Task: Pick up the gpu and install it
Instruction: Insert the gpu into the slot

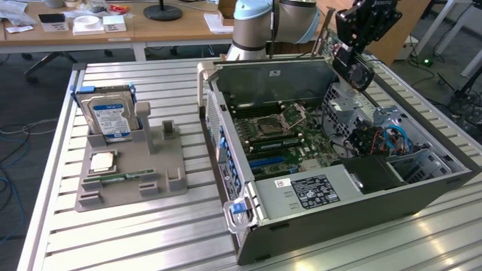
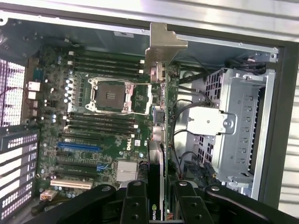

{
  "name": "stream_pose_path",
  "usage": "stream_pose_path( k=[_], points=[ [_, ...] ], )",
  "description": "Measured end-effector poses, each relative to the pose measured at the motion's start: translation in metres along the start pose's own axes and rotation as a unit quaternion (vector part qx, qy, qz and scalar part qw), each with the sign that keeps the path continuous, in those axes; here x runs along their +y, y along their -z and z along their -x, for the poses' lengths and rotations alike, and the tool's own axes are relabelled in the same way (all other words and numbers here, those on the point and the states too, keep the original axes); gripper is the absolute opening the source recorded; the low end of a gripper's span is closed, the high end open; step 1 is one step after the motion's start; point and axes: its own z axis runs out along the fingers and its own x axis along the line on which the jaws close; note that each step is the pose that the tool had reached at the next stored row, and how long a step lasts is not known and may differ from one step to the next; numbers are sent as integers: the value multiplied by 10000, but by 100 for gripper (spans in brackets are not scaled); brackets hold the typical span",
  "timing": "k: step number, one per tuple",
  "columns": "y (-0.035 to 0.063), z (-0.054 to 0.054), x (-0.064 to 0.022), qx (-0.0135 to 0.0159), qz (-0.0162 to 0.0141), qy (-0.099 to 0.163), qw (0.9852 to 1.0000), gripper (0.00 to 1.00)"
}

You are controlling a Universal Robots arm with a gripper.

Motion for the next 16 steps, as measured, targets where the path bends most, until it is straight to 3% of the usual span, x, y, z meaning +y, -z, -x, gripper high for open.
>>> stream_pose_path(
  k=[7, 12, 16],
  points=[
    [-3, 0, 0, 24, 13, 544, 9985, 26],
    [-5, 0, 0, 43, 23, 954, 9954, 26],
    [-7, 0, -1, 57, 31, 1271, 9919, 26]
  ],
)
